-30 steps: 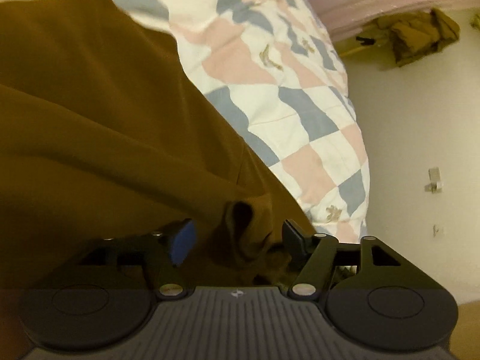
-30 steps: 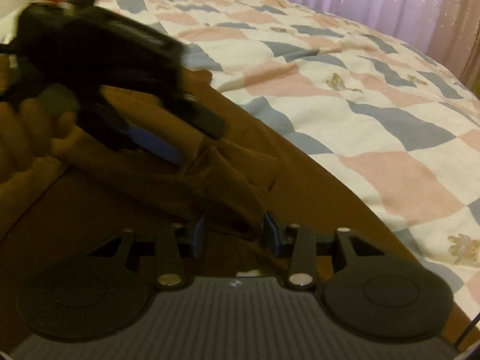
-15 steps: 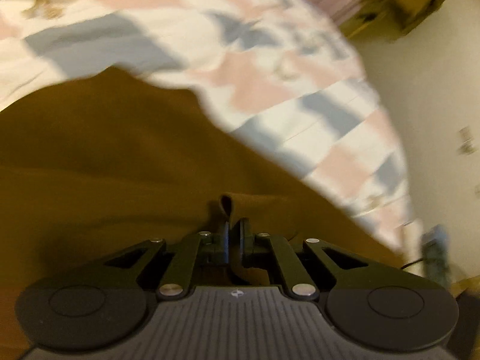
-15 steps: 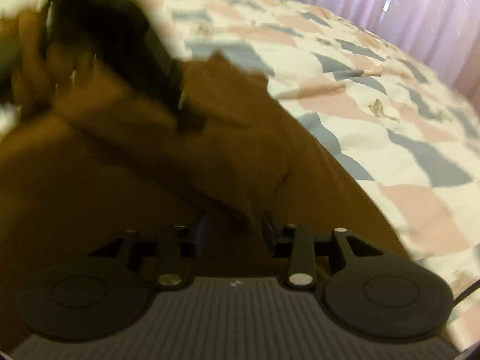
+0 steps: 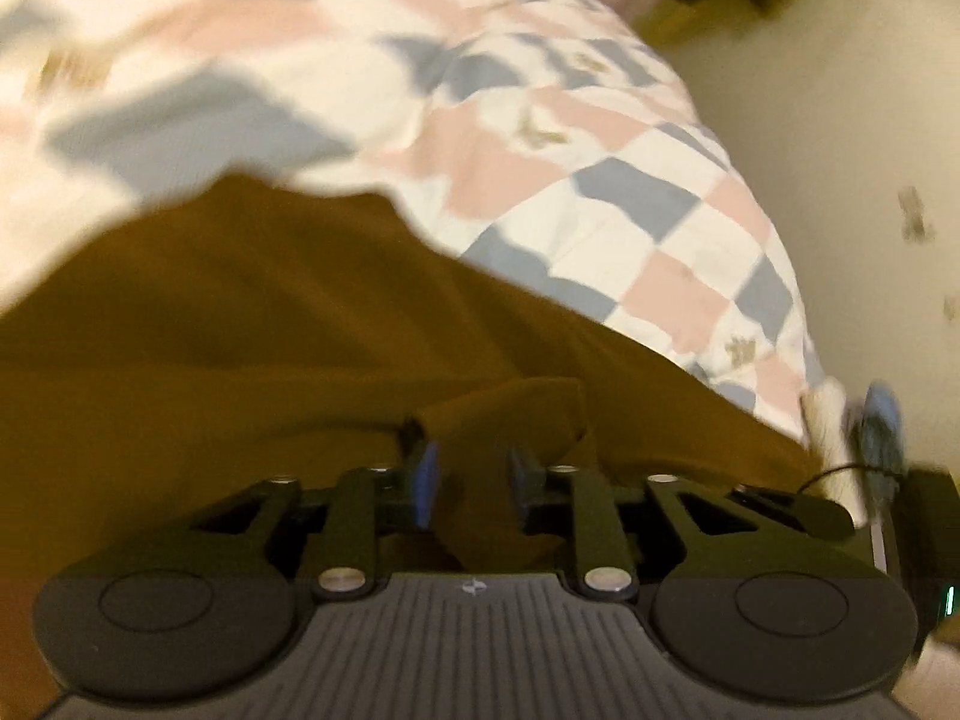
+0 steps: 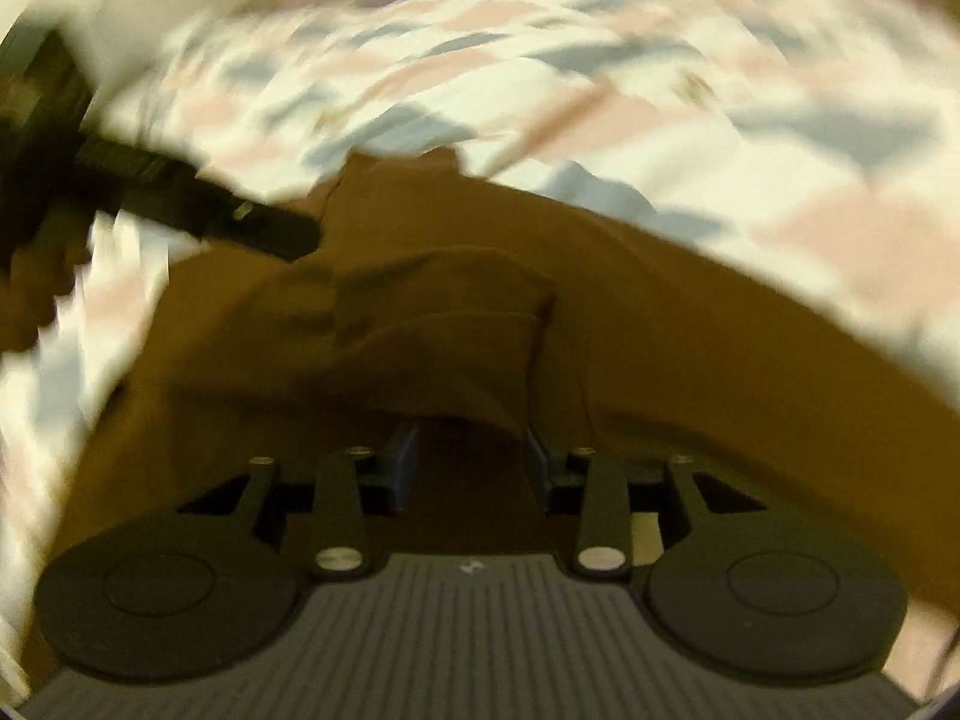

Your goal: Fold clothes

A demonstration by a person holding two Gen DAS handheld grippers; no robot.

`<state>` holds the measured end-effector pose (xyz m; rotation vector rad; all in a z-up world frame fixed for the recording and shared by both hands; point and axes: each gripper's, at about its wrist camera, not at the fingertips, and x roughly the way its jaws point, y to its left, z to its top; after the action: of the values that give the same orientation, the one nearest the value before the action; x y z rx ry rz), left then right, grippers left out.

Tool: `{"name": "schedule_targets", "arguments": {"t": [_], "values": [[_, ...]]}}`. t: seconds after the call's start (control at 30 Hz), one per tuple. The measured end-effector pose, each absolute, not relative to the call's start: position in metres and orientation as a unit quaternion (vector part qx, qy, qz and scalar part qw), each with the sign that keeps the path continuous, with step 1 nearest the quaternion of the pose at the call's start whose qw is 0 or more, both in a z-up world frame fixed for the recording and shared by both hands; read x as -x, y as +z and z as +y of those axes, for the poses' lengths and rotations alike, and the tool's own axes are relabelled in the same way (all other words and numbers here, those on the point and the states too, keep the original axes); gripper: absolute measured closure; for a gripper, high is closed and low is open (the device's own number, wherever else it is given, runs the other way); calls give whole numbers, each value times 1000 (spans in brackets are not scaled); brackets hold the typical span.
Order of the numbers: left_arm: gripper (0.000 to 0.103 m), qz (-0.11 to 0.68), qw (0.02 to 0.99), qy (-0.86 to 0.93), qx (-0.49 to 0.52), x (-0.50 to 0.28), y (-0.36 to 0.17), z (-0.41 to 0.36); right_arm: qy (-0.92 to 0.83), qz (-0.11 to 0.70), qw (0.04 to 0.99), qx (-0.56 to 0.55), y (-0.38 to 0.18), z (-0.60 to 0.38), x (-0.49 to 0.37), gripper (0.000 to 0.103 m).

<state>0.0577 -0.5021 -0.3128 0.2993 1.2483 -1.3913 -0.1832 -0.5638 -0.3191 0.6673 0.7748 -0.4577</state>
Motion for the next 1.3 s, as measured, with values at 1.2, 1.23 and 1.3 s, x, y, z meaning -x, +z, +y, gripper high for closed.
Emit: {"name": "schedule_targets", "arguments": {"t": [1.2,1.23,1.3], "values": [[96,446,534,-679,-237,-9,-342,-622,-303,286,766,-490,-342,-568,220,57],[95,442,545,-675,-228,-13,-334,-614,-306,288,774,-473,-335,-566,220,57],[95,448,563,-665,-201,-25,-318,-592,-302,286,798,-437,-325,-562,217,61]]}}
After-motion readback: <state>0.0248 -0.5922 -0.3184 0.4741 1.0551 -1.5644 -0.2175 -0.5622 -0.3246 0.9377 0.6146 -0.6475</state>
